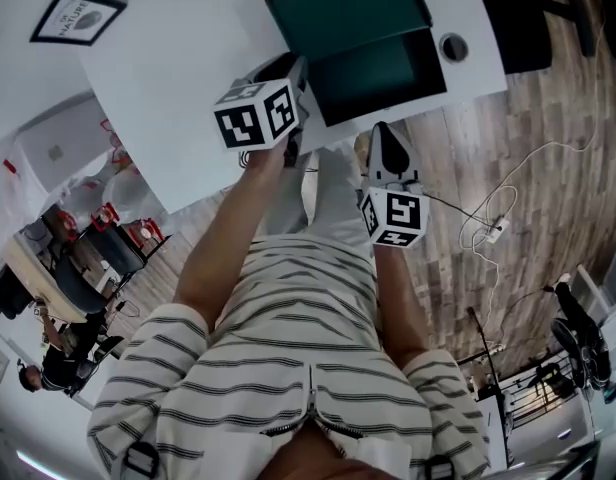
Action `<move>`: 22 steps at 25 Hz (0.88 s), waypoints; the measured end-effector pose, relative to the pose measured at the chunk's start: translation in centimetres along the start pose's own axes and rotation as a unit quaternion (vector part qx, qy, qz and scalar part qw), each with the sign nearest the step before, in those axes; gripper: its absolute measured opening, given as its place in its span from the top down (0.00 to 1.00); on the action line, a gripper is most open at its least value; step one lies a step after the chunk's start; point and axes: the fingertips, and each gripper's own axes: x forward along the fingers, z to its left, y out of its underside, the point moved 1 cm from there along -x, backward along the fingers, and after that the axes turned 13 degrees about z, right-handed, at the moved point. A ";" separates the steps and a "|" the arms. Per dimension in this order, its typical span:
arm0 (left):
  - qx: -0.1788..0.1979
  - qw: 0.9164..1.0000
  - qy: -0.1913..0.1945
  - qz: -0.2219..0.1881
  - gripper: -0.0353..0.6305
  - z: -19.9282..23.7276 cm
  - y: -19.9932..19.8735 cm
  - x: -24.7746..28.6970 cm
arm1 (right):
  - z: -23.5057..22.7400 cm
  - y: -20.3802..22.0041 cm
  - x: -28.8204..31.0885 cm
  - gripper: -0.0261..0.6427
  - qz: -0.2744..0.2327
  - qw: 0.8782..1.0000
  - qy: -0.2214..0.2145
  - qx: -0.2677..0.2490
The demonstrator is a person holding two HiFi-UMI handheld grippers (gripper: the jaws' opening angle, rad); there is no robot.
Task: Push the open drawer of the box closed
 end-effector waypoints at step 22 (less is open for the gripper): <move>0.027 1.000 0.000 0.010 0.82 -0.3 0.0 0.3 | -4.1 2.5 4.8 0.81 0.078 0.995 0.015 -0.053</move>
